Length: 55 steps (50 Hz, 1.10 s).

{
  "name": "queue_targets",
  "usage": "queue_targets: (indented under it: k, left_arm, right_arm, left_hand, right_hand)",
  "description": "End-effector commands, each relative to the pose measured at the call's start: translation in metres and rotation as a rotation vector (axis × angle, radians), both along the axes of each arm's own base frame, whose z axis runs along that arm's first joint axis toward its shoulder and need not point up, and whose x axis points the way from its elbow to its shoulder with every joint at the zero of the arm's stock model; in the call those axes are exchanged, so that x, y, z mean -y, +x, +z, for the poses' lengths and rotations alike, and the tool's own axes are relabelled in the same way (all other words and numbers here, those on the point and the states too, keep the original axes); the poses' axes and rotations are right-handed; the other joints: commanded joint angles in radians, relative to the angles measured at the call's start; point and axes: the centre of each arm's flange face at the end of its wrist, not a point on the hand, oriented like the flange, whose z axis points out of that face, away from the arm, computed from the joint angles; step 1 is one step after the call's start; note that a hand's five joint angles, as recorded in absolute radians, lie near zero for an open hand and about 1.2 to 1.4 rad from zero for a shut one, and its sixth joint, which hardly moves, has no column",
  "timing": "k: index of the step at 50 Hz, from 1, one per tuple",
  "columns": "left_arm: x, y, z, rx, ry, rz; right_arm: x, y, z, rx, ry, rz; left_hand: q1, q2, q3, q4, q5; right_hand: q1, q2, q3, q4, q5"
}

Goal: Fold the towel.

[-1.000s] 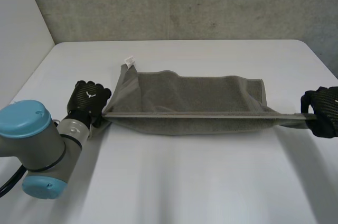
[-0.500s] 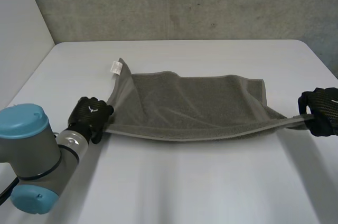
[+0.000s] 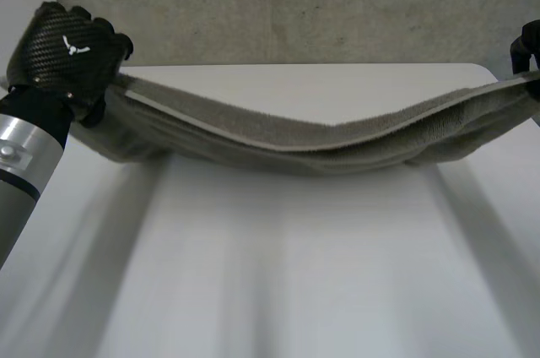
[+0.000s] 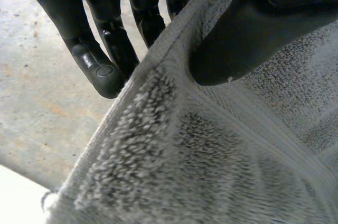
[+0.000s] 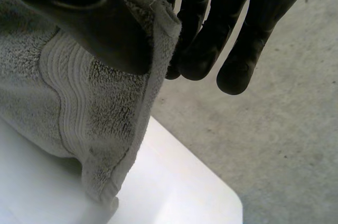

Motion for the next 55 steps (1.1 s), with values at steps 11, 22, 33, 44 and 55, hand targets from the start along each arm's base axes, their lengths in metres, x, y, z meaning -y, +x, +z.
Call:
queue_targets:
  k: [11, 22, 33, 44, 55]
  left_arm:
    - [0.03, 0.0, -0.086, 0.182, 0.303, 0.006]
    - [0.076, -0.014, -0.134, 0.272, 0.363, -0.008]
    - [0.127, -0.03, -0.164, 0.264, 0.34, -0.012]
    - [0.146, -0.043, -0.19, 0.278, 0.308, -0.044]
    - [0.147, -0.055, -0.189, 0.281, 0.195, -0.055]
  right_arm:
    - [0.047, 0.013, -0.076, -0.078, 0.306, 0.05]
    - [0.075, 0.035, -0.12, -0.117, 0.395, 0.08]
    - [0.116, 0.044, -0.153, -0.167, 0.316, -0.007]
    - [0.139, 0.049, -0.178, -0.165, 0.244, -0.065]
    - [0.149, 0.048, -0.186, -0.181, 0.239, -0.113]
  left_hand:
    - [-0.067, -0.125, -0.149, -0.128, -0.277]
    - [-0.067, -0.125, -0.149, -0.128, -0.277]
    - [-0.067, -0.125, -0.149, -0.128, -0.277]
    - [-0.067, -0.125, -0.149, -0.128, -0.277]
    - [-0.599, -0.657, -0.681, -0.66, -0.809]
  right_hand:
    - [0.057, 0.055, 0.048, 0.054, 0.057]
    - [0.057, 0.055, 0.048, 0.054, 0.057]
    - [0.057, 0.055, 0.048, 0.054, 0.057]
    - [0.057, 0.055, 0.048, 0.054, 0.057]
    - [0.057, 0.055, 0.048, 0.054, 0.057]
